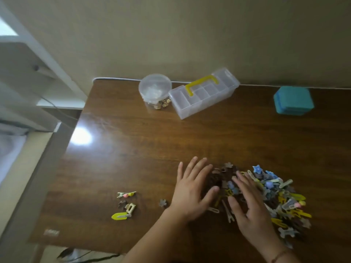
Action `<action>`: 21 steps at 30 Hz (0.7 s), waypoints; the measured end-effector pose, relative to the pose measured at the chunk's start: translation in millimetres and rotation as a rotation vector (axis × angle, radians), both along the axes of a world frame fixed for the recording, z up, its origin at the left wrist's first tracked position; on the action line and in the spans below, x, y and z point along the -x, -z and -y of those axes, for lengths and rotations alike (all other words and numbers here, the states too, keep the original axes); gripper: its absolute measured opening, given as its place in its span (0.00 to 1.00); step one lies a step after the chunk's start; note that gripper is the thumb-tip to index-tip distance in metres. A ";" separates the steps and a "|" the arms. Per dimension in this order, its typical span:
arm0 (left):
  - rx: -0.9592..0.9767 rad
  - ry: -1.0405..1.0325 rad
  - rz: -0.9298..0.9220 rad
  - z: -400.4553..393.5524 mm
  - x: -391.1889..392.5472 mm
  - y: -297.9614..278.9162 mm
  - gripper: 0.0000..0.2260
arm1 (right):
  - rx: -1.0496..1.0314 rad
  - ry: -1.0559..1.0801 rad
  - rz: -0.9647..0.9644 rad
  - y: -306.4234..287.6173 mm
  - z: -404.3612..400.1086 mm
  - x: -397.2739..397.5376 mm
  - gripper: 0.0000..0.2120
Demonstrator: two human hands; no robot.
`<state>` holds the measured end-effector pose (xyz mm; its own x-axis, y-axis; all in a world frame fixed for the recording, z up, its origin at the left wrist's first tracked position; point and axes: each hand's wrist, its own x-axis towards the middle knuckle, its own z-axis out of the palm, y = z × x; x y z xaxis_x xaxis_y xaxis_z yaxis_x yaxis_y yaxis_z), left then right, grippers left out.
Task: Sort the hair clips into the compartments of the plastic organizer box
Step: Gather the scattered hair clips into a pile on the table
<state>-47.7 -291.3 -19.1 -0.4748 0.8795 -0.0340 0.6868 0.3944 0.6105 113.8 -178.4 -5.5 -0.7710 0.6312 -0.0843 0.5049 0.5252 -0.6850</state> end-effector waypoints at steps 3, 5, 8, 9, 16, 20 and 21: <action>-0.069 -0.189 -0.089 57.1 24.9 1.7 0.25 | 0.034 -0.078 0.005 -1.3 6.5 15.8 0.28; -0.103 -0.317 -0.134 99.8 36.5 4.8 0.24 | 0.041 -0.115 -0.018 -3.2 10.3 25.0 0.28; -0.029 -0.464 -0.219 150.8 44.4 12.6 0.26 | 0.020 -0.177 -0.043 -4.4 11.3 31.5 0.28; 0.005 -0.511 -0.231 162.1 45.8 16.8 0.27 | 0.015 -0.192 -0.048 -4.4 10.5 31.7 0.28; 0.025 -0.454 -0.095 150.5 22.7 33.1 0.30 | -0.015 -0.185 -0.020 -0.7 -8.0 7.9 0.28; 0.033 -0.309 -0.078 101.4 -9.6 29.4 0.31 | -0.025 -0.127 0.002 -0.5 -23.3 -17.6 0.27; 0.043 -0.284 -0.074 87.8 -18.4 28.5 0.31 | -0.032 -0.115 0.005 -0.3 -27.8 -25.0 0.27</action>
<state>-29.3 -379.1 -47.7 -0.7046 0.7092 -0.0250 0.5867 0.6020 0.5416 138.8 -150.5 -5.2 -0.8380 0.5413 -0.0699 0.4439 0.6015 -0.6642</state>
